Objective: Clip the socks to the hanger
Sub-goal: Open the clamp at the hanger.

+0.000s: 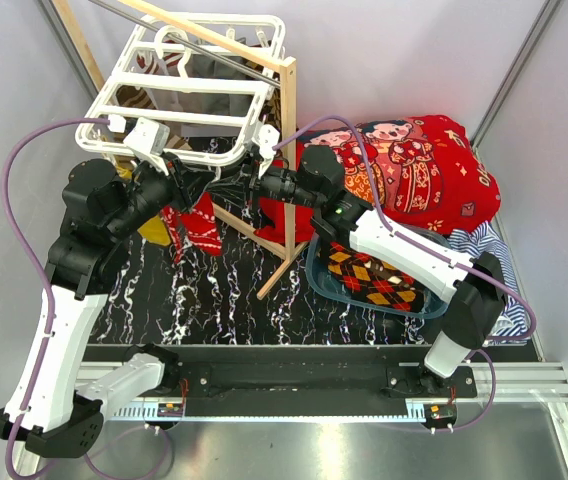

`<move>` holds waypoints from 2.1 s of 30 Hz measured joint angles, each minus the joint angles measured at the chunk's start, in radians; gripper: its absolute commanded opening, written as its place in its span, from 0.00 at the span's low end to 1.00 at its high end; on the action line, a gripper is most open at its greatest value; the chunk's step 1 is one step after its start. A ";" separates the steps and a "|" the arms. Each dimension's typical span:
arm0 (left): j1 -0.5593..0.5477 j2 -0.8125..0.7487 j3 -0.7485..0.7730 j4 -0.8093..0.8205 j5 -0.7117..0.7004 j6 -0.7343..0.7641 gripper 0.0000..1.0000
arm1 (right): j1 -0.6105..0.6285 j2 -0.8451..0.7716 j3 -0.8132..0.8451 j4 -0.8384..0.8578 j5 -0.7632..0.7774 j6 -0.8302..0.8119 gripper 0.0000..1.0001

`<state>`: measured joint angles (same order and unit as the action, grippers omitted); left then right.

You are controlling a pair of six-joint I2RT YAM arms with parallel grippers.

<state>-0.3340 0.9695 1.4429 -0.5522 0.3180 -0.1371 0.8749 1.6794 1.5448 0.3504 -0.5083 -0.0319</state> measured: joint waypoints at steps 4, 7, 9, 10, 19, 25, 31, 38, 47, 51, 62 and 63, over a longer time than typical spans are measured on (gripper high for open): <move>0.000 -0.001 0.000 0.000 -0.014 -0.022 0.29 | 0.000 0.000 0.000 0.000 0.001 0.004 0.00; 0.000 -0.005 0.000 0.000 -0.040 -0.046 0.51 | 0.003 0.000 0.000 0.000 0.017 0.003 0.00; 0.000 -0.013 0.000 0.000 -0.058 -0.068 0.57 | 0.012 0.000 0.000 -0.009 0.045 -0.009 0.00; 0.000 -0.019 0.000 -0.002 -0.067 -0.074 0.61 | 0.020 0.000 0.003 -0.018 0.065 -0.018 0.00; 0.000 -0.075 -0.002 -0.013 -0.156 -0.194 0.71 | 0.122 -0.001 0.035 -0.089 0.295 -0.125 0.00; 0.000 -0.083 -0.022 -0.023 -0.214 -0.255 0.71 | 0.169 -0.001 0.056 -0.115 0.423 -0.190 0.00; -0.011 -0.073 -0.025 -0.036 -0.268 -0.291 0.71 | 0.193 0.000 0.072 -0.132 0.514 -0.228 0.00; -0.031 -0.057 -0.023 -0.041 -0.285 -0.311 0.59 | 0.209 0.010 0.086 -0.148 0.575 -0.266 0.00; -0.081 -0.031 -0.006 -0.051 -0.356 -0.313 0.55 | 0.223 0.024 0.098 -0.158 0.632 -0.310 0.00; -0.107 -0.028 0.007 -0.053 -0.387 -0.305 0.48 | 0.230 0.024 0.103 -0.157 0.648 -0.325 0.00; -0.151 -0.003 0.026 -0.068 -0.461 -0.270 0.16 | 0.240 0.043 0.119 -0.168 0.689 -0.365 0.15; -0.151 -0.003 0.026 -0.069 -0.466 -0.266 0.13 | 0.240 0.043 0.119 -0.171 0.692 -0.367 0.20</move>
<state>-0.4847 0.9665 1.4693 -0.6212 -0.1478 -0.4034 1.1149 1.7222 1.6634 0.1791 0.1841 -0.3992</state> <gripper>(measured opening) 0.238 0.280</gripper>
